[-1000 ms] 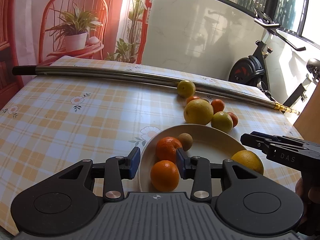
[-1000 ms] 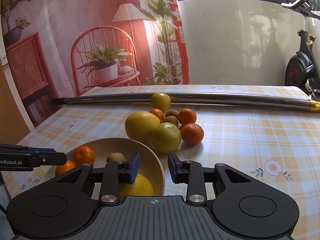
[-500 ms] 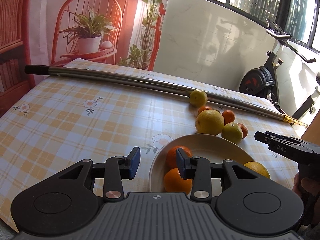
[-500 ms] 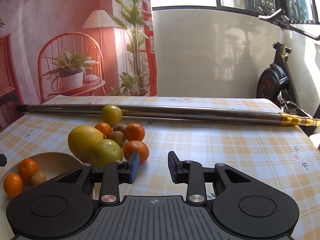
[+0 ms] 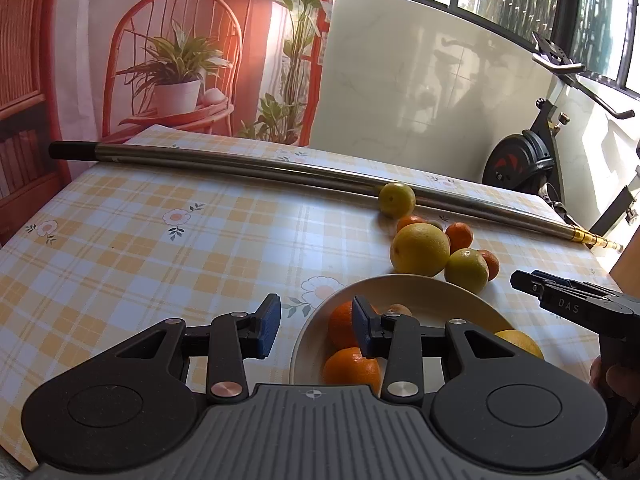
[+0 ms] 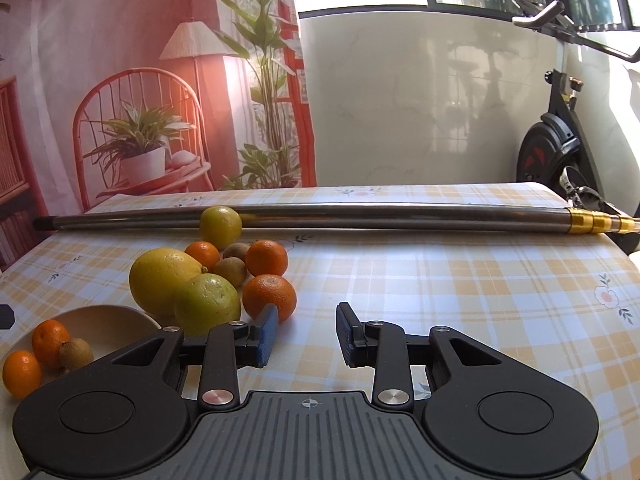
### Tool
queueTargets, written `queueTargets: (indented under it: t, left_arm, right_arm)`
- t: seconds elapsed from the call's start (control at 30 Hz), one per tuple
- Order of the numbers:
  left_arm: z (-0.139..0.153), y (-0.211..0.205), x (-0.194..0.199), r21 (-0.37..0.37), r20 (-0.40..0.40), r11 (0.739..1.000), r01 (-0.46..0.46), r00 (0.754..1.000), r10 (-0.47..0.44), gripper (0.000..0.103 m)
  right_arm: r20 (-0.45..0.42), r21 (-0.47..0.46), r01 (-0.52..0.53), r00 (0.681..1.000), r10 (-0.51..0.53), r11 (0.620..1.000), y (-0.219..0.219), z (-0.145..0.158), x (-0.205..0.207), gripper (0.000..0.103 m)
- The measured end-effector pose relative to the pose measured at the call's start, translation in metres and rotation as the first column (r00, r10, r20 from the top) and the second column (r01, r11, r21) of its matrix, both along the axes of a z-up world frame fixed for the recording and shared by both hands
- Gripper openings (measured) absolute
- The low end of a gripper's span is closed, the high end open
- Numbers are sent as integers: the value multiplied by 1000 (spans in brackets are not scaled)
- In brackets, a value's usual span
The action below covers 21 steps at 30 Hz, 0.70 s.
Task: Organize fruits
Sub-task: 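Withdraw both grippers from the plate toward the fruit pile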
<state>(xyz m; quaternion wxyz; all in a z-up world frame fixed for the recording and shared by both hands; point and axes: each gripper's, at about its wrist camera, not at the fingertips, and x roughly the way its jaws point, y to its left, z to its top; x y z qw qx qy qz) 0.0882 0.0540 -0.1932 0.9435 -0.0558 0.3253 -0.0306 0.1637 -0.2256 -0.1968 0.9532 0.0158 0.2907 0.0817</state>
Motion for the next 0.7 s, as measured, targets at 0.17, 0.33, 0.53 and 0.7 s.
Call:
queueTargets:
  t: [0.17,0.33,0.53,0.7]
  left_arm:
    - [-1,-1,1,8,-12,1000,-1,1000,1,41]
    - [-1,-3,2,12,-13,1000,0,1000,0,41]
    - [0,-3,2,11,-10,1000,-6,1000,6,41]
    - [4,1,4,2,2,1000,-21,1000,21,41]
  right_arm:
    - [1,-2,-7,1000,7,1000,1,0,0,31]
    - [-4,1,-16,1000,16,1000,1,0,1,31]
    - [-2,8,-22,1000,22,1000,-1,0,0,31]
    - [-5,11,-26,1000,26,1000,-1,0,-1,32]
